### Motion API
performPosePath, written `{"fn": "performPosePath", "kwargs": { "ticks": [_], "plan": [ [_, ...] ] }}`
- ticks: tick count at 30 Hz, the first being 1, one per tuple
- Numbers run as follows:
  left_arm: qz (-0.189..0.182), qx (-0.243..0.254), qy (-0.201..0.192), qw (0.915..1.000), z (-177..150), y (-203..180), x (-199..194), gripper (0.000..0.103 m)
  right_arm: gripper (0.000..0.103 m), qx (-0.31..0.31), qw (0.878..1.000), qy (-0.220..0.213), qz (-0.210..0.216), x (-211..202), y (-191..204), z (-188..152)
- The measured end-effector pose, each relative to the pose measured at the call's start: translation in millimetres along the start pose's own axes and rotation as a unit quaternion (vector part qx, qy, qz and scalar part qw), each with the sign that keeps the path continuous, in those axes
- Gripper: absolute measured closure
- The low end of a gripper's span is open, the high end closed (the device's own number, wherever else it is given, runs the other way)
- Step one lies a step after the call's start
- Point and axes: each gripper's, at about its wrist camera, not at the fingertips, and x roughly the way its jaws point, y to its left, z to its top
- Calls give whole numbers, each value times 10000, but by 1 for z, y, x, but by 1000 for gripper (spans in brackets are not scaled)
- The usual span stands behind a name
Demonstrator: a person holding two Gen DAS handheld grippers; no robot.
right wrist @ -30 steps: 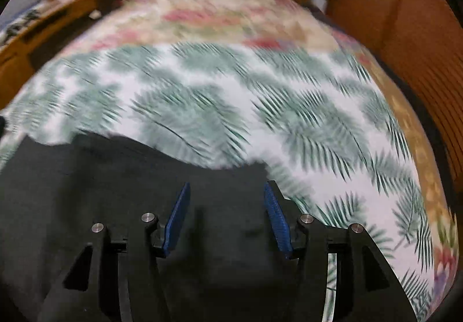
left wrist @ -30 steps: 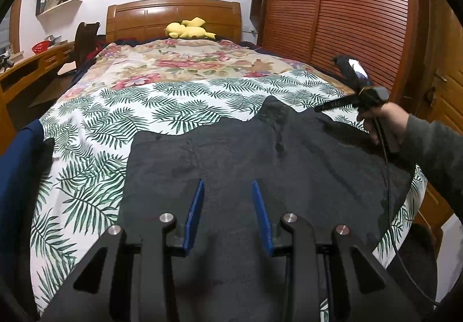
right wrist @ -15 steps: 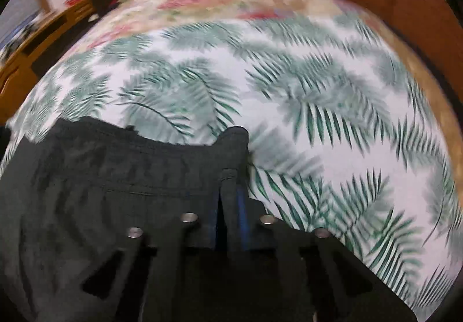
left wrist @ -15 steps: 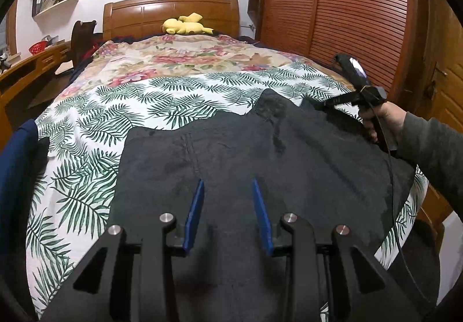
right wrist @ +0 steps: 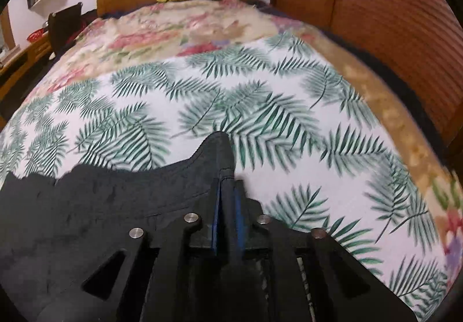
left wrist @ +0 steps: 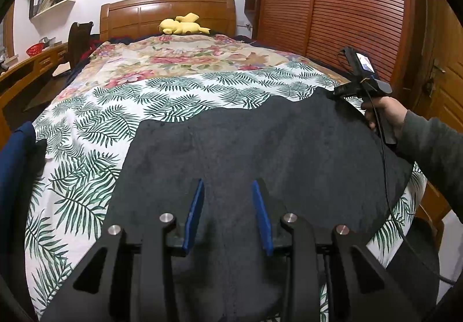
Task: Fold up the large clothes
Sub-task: 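Open the right gripper and smooth the folded jacket flat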
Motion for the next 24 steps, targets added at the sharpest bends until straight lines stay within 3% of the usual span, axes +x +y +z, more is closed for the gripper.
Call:
{"fn": "performPosePath", "kwargs": {
  "ticks": [4, 7, 15, 24],
  "plan": [
    [14, 8, 15, 10000, 0, -1, 0, 70, 64, -266, 9991, -282, 183, -32, 9, -9],
    [13, 15, -25, 10000, 0, -2, -1, 70, 57, -430, 9968, -380, 548, -62, 17, -22],
    [88, 53, -29, 9999, -1, -7, -2, 70, 55, -1330, 9847, -336, 1074, -123, 64, -92],
    [170, 85, -88, 9998, -4, -14, -7, 70, 56, -1921, 9676, -54, 1635, -147, 115, -155]
  ]
}}
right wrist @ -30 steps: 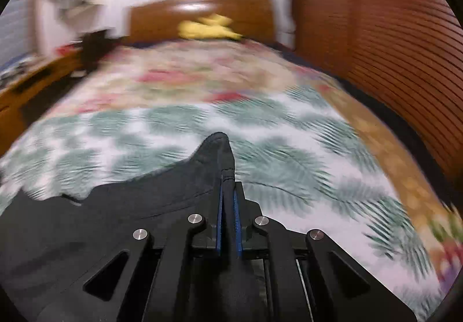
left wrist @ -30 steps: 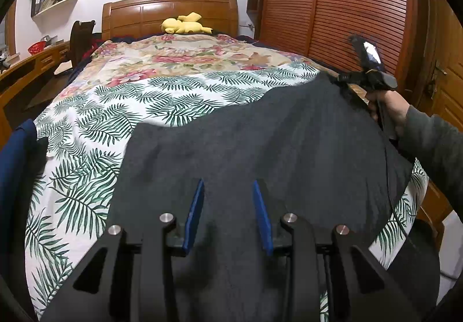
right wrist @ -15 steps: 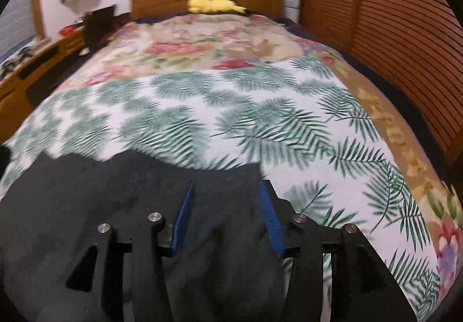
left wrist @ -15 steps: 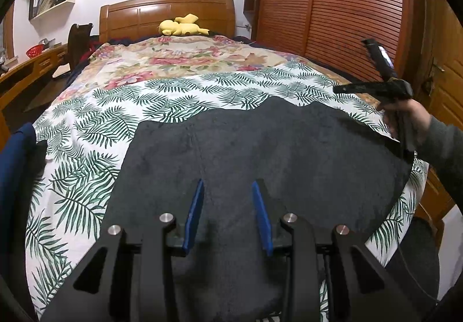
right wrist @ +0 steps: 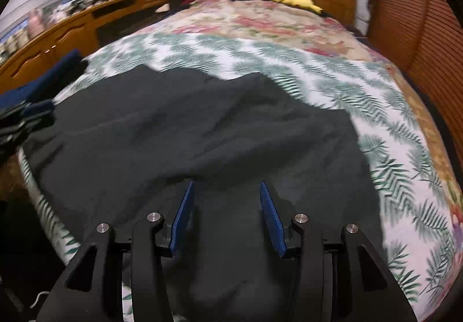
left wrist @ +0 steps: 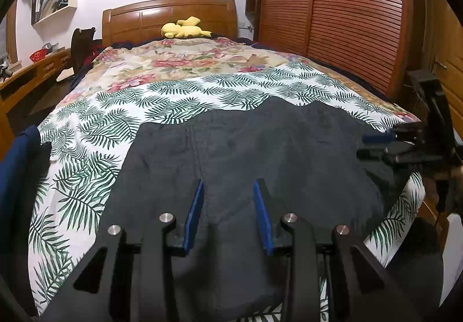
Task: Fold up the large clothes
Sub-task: 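Open the right gripper and smooth the folded jacket flat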
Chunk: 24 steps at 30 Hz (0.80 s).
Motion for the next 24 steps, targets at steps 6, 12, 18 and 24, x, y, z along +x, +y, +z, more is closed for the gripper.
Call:
{"fn": "performPosePath", "kwargs": {
  "ticks": [6, 12, 18, 24],
  "plan": [
    [45, -45, 50, 10000, -7, -2, -2, 70, 55, -289, 9987, 0, 427, 5, 44, -8],
    [157, -145, 76, 9997, -14, -2, -7, 70, 54, -406, 9982, 196, 398, 34, 65, -25],
    [461, -203, 216, 9985, -29, 1, -13, 70, 53, -295, 9979, 32, 567, 34, 58, -30],
    [724, -470, 399, 9955, -46, 17, -27, 70, 53, -339, 9975, -112, 603, 34, 58, -34]
  ]
}}
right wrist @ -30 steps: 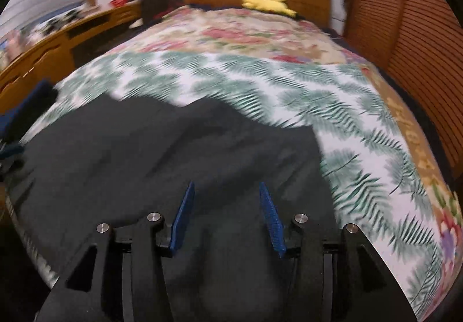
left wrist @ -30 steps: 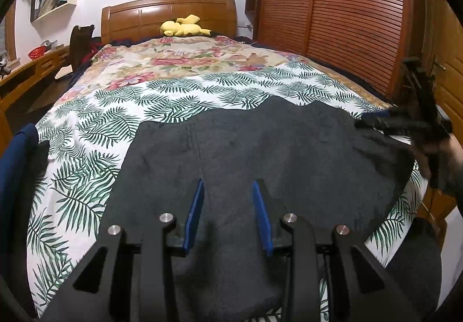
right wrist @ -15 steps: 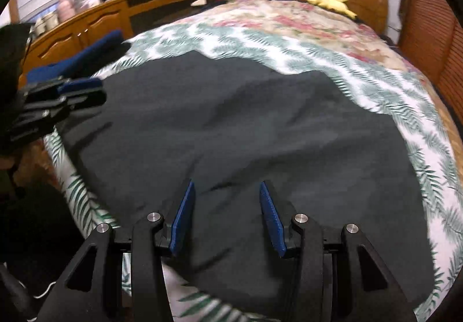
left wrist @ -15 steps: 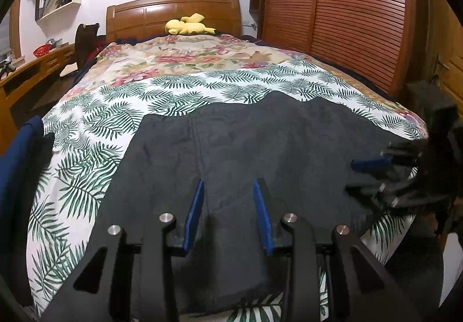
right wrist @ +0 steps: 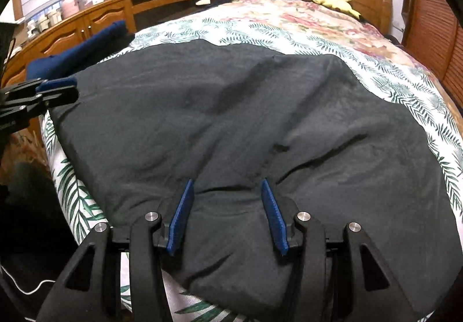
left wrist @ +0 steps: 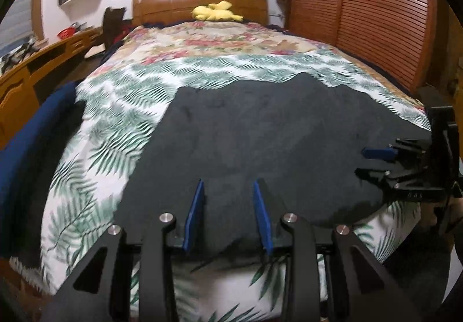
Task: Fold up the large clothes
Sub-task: 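Open the right gripper and smooth the folded jacket flat, then grasp the folded jacket edge with the left gripper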
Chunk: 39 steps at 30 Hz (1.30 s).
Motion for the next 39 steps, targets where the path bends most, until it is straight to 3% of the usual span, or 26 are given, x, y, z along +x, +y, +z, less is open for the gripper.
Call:
{"fn": "performPosePath", "kwargs": {
  "ticks": [10, 16, 21, 35, 39],
  "plan": [
    [475, -364, 311, 9977, -19, 42, 0, 69, 53, 128, 9995, -228, 174, -2, -5, -6],
    [678, -317, 586, 9955, -25, 47, 18, 59, 53, 93, 9993, -278, 239, -3, -5, -8],
    [631, -546, 689, 9941, -32, 57, 25, 49, 53, 61, 9994, -260, 229, -5, -5, -8],
    [498, -874, 632, 9929, -44, 57, 10, 49, 53, -21, 9995, -306, 55, -20, 11, -3],
    [392, -1084, 553, 9918, -46, 60, 7, 49, 53, -115, 9990, -368, 240, -27, 21, -1]
  ]
}}
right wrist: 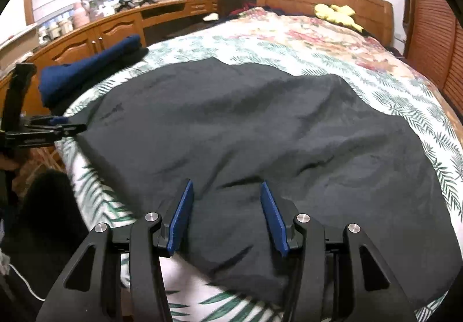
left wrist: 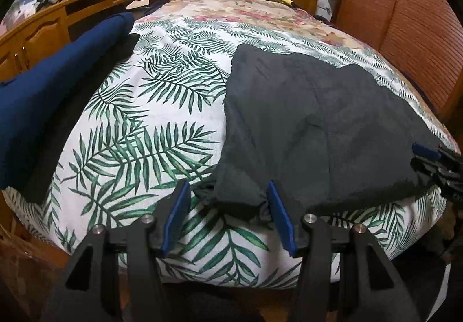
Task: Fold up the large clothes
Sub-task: 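Grasp the folded jacket edge with the left gripper, then lift the jacket edge with the left gripper and fold it over the jacket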
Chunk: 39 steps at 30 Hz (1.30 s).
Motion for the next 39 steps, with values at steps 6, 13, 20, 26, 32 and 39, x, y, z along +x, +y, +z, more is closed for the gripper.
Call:
{"fn": "performPosePath", "kwargs": {
  "ticks": [6, 13, 20, 26, 32, 39],
  "plan": [
    [-105, -149, -62, 9998, 0, 0, -1, 49, 53, -182, 9996, 230, -56, 16, 9, -4],
    [34, -165, -200, 9997, 3, -6, -4, 57, 52, 48, 9997, 242, -81, 7, 0, -5],
    [72, -185, -486, 9986, 14, -11, -14, 91, 52, 297, 9992, 251, 55, 0, -14, -14],
    [-73, 78, -1017, 9948, 43, -42, -46, 96, 52, 215, 9997, 128, -51, -11, -14, -16],
    [-272, 573, -1367, 9886, 76, -93, -66, 97, 52, 296, 9993, 31, -224, -30, -33, -24],
    [-498, 1110, -1501, 9812, 96, -157, -71, 99, 52, 529, 9974, -149, -474, -64, -67, -38]
  ]
}}
